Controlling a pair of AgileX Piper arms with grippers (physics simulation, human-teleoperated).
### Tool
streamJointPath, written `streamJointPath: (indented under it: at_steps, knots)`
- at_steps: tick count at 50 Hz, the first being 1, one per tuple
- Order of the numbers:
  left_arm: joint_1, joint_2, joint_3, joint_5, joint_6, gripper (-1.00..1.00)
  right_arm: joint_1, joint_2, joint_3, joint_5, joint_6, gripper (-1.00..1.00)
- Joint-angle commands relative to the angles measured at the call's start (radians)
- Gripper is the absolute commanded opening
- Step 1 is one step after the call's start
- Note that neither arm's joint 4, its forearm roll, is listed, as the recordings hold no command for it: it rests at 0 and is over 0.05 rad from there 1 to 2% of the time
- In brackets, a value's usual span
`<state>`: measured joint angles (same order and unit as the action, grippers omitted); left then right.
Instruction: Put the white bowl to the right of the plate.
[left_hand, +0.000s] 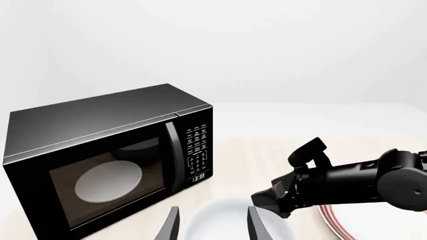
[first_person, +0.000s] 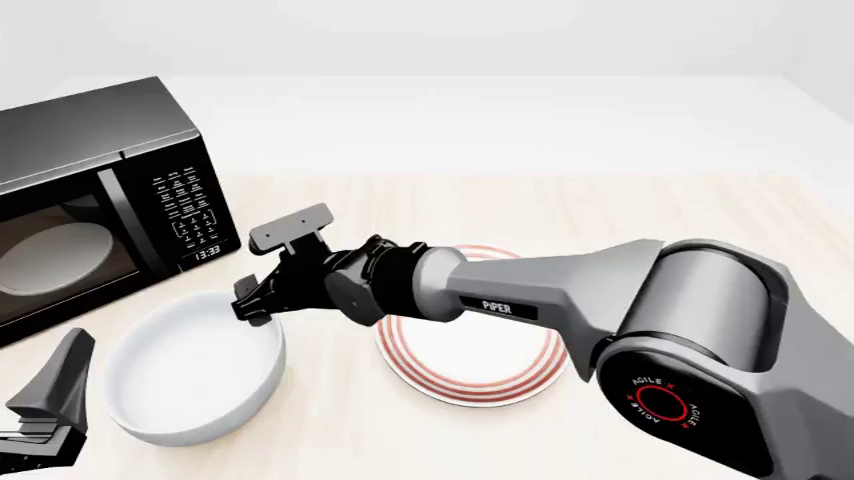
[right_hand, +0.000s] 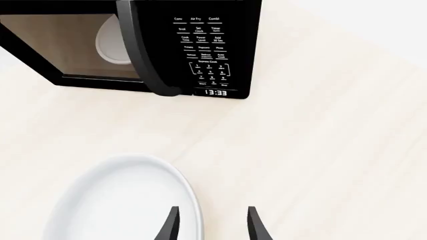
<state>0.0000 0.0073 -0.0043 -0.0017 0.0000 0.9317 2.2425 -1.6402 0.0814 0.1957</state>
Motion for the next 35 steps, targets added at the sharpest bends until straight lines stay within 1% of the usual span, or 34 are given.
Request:
streamJointPath:
  at_steps: [1,5,21,26,35]
  knots:
    - [0.0,0.0,0.0,0.0,0.0,1.0,0.012,0.035,-0.019,0.005,0.01,1.0]
    - [0.0,0.0,0.0,0.0,0.0,1.0,0.02,0.09,-0.043,0.001,0.034,1.0]
    - [0.0,0.0,0.0,0.0,0.0,1.0,0.022,0.105,-0.046,-0.003,0.043,1.0]
    - [0.0,0.0,0.0,0.0,0.0,1.0,0.025,0.112,-0.039,-0.016,0.058,1.0]
    - [0.0,0.0,0.0,0.0,0.0,1.0,0.025,0.131,-0.056,-0.01,0.061,1.0]
